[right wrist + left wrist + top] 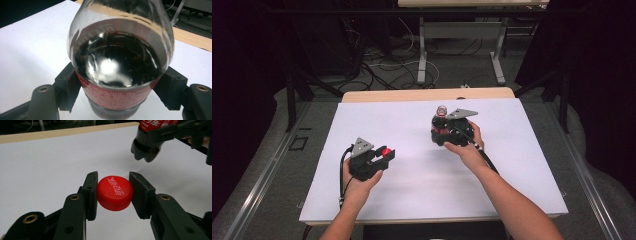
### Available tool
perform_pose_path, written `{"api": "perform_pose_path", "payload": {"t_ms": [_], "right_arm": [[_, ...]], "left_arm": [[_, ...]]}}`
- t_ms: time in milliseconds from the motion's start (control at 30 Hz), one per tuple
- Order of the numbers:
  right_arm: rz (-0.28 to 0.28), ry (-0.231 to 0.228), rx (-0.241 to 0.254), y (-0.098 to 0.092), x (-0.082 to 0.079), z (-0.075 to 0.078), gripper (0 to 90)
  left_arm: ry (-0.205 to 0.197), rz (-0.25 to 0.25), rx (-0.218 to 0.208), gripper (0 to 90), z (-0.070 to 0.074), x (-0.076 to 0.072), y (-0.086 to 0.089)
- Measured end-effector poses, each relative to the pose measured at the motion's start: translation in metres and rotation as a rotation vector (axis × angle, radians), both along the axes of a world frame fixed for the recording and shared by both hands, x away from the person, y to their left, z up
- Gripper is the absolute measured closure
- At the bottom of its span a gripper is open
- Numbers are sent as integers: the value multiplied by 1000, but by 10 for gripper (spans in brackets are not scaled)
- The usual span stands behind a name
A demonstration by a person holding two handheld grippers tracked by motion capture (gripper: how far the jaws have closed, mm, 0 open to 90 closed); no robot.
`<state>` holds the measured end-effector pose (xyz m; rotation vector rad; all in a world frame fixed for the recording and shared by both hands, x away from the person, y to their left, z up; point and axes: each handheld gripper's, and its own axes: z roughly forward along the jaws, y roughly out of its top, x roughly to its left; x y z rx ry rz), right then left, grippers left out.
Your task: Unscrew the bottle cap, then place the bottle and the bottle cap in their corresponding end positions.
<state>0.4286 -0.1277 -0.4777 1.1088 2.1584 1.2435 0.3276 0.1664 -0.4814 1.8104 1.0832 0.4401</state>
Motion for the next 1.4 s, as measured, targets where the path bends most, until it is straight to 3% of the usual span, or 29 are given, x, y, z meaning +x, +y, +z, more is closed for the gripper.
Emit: {"api": "perform_pose_path", "payload": {"t_ms": [133, 167, 233, 267, 467, 700, 767, 900, 1233, 1400], "right_arm": [[0, -16, -30, 9, 11, -9, 289], [-1, -14, -32, 12, 13, -12, 289], [-10, -2, -21, 16, 17, -18, 289], [-10, -1, -11, 18, 20, -22, 289], [-11, 9, -26, 26, 29, -37, 288], [-30, 32, -18, 33, 31, -43, 287], [-27, 39, -35, 35, 30, -45, 287], [-19, 19, -47, 34, 30, -51, 286], [-20, 33, -22, 31, 28, -53, 276], [-12, 42, 4, 31, 27, -52, 171]], "left_arm": [[7, -3, 6, 609, -1, 1, 0], [15, 3, -6, 609, -2, 0, 0], [5, -1, 11, 609, -3, 2, 1], [12, 5, -4, 609, -3, 1, 1], [16, 20, -14, 609, -4, 2, 5], [13, 22, -11, 609, -4, 3, 6], [18, 25, -18, 609, -5, 2, 6], [20, 26, -5, 609, -5, 3, 8], [27, 27, -6, 609, -7, 4, 8], [37, 22, -9, 608, -9, 5, 5]]}}
